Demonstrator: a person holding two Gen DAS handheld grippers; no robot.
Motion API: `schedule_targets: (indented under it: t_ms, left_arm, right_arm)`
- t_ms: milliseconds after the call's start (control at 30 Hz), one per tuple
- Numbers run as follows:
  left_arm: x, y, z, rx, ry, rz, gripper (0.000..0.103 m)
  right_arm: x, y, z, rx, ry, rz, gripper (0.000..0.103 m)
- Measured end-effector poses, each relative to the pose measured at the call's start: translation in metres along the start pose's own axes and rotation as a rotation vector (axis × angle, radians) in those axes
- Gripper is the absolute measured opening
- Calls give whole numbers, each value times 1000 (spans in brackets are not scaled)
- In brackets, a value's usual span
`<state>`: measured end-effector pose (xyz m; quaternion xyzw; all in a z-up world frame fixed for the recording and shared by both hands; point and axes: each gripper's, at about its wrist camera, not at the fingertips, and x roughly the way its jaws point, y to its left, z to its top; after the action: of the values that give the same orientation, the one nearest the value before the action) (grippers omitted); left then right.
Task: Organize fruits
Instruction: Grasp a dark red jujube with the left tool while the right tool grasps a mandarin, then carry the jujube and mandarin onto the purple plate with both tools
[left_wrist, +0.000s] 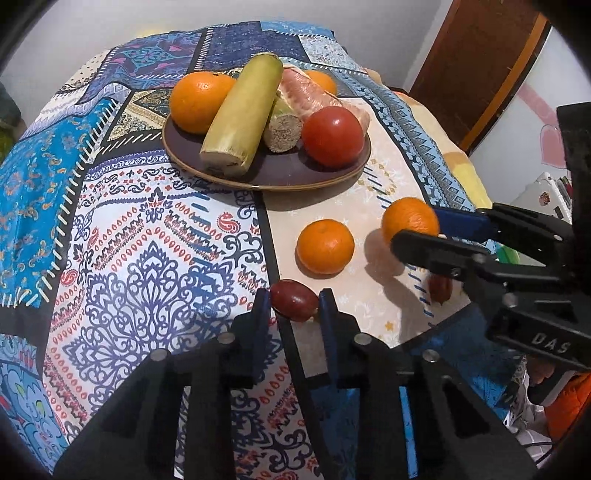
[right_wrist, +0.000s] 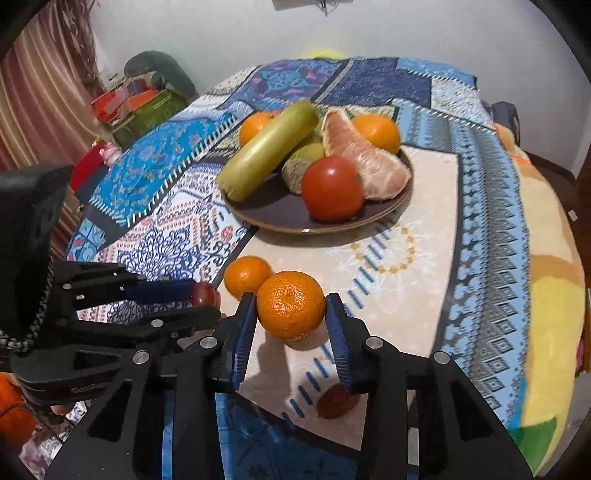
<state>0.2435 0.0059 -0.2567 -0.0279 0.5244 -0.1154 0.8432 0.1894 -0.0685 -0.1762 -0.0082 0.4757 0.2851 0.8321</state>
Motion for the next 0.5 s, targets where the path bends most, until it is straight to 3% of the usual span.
schedule_targets:
  t_ms: [500]
  left_arm:
    - [-44,29,27,-55,-129,49,26]
  right_arm:
    - [-15,4,30,-26,-78,-25,35]
